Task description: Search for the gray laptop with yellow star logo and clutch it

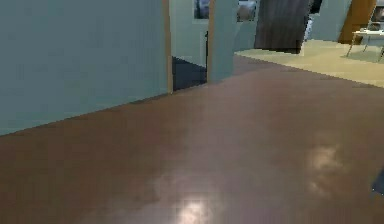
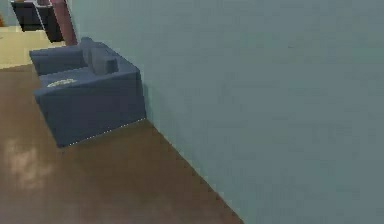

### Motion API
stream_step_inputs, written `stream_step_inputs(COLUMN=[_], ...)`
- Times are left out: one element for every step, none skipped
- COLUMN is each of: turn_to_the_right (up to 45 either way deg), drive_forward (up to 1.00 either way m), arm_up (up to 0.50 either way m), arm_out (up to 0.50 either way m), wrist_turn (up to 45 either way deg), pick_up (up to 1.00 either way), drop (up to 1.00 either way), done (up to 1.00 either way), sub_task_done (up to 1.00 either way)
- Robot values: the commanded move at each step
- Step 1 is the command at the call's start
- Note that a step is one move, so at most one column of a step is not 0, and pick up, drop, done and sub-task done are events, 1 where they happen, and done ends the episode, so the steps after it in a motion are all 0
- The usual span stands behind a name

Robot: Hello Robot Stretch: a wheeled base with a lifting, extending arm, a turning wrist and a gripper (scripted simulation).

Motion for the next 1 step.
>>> stream_step_inputs(turn_to_the_right=[0.0], drive_forward=[1.0], arm_up=[0.0], arm_out=[0.0], wrist_turn=[0.0], pick_up=[0.0], drop=[0.0], done=[0.0], sub_task_done=[0.0])
